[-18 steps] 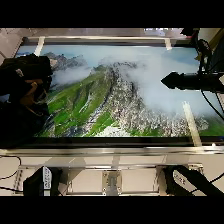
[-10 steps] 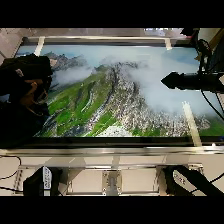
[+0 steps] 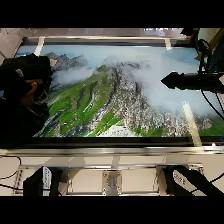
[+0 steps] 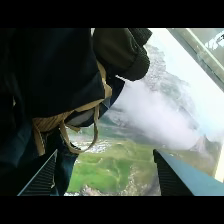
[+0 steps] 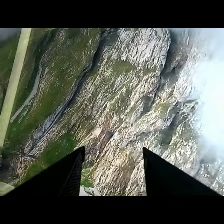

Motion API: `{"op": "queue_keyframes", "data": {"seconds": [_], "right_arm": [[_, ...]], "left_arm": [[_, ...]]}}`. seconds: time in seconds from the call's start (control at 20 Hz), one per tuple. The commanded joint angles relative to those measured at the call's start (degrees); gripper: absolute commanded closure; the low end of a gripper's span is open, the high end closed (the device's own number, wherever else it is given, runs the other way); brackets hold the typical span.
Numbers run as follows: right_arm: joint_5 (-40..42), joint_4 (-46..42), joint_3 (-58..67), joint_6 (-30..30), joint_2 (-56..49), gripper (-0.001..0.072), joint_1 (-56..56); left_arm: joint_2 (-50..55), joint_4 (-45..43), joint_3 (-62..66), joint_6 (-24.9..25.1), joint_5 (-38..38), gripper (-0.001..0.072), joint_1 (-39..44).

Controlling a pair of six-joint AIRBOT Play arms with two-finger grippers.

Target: Fold the clothes and pants, and hang the long-sleeved shirts on hangers.

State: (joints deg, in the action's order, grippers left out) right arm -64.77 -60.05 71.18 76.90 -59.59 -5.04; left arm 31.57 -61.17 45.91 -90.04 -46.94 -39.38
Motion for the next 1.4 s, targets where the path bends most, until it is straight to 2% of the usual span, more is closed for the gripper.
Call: {"op": "queue_keyframes", "data": {"seconds": [0.0, 0.1, 0.2, 0.3, 0.45, 0.5, 0.55, 0.65, 0.7, 0.95, 1.05, 1.1, 1.15, 1.25, 1.35], "right_arm": [[2.40, 0.07, 0.04, 0.00, -0.04, 0.0302, 0.07], [4.22, 0.02, 0.04, 0.00, -0.04, 0.0302, 0.07], [6.12, 0.04, 0.04, 0.00, -0.04, 0.0302, 0.07], [10.43, 0.07, 0.07, 0.02, -0.02, 0.0302, 0.07], [10.99, 0.11, 0.04, 0.02, -0.04, 0.0302, 0.07], [10.97, 0.09, 0.04, 0.02, -0.04, 0.0302, 0.07], [10.91, 0.09, 0.04, 0.02, -0.04, 0.0302, 0.07], [10.56, 0.17, 0.04, 0.02, -0.04, 0.0302, 0.07], [10.56, 0.02, 0.04, 0.00, -0.04, 0.0301, 0.07], [7.54, -0.13, 0.04, -0.02, -0.04, 0.0286, 0.07], [3.58, -0.39, 0.04, -0.04, -0.04, 0.0120, 0.07], [1.79, -0.44, 0.04, -0.04, -0.04, 0.0054, 0.07], [0.35, -0.66, 0.04, -0.04, -0.04, 0.0032, 0.07], [-0.42, -1.25, 0.04, -0.04, -0.04, 0.0031, 0.07], [-0.13, -1.29, 0.04, -0.04, -0.09, 0.0032, 0.07]], "left_arm": [[1.84, -2.05, 0.11, 2.49, 2.29, -0.0008, -0.02], [4.44, -8.61, 0.90, 7.65, 2.14, -0.0008, -0.02], [7.08, -15.43, 3.74, 12.13, -2.47, -0.0008, -0.02], [8.07, -16.85, 6.75, 16.98, -6.19, -0.0009, -0.02], [7.37, -17.16, 9.97, 22.80, -10.49, -0.0008, -0.02], [7.13, -19.80, 10.01, 24.33, -10.62, -0.0007, 0.00], [7.17, -24.79, 10.01, 24.41, -10.62, 0.0001, 0.00], [7.87, -35.65, 9.99, 24.00, -11.26, 0.0168, 0.00], [8.61, -38.29, 9.99, 24.02, -11.23, 0.0169, 0.04], [18.16, -37.88, 10.01, 23.43, -11.30, 0.0154, 1.81], [23.06, -38.12, 10.01, 23.43, -13.88, 0.0037, 1.92], [25.07, -39.01, 10.01, 23.45, -15.58, 0.0034, 1.97], [27.04, -40.37, 10.01, 24.20, -16.90, 0.0033, 1.99], [29.90, -42.40, 10.03, 27.15, -16.87, 0.0033, 2.32], [31.76, -43.19, 10.05, 27.89, -13.90, 0.0034, 2.93]]}}
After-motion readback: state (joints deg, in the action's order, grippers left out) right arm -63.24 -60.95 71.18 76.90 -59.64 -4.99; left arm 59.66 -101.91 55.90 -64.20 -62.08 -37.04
